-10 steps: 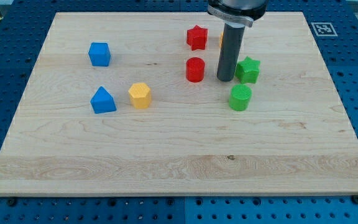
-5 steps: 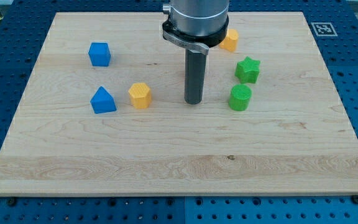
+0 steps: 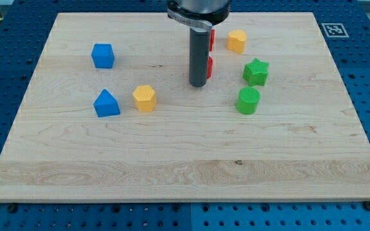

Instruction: Push the red circle to the left of the green star

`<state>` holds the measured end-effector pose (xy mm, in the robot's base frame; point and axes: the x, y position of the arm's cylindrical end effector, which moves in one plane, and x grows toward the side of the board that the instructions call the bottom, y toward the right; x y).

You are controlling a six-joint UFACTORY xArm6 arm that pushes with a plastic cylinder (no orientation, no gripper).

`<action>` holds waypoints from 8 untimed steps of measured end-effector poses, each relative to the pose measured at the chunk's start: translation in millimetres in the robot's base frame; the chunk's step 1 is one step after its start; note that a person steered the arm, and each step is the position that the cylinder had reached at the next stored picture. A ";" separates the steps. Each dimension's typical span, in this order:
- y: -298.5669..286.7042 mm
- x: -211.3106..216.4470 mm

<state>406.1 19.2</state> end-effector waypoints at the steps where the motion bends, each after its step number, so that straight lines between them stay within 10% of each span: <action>1: 0.0 0.0; 8: -29.0 -2.0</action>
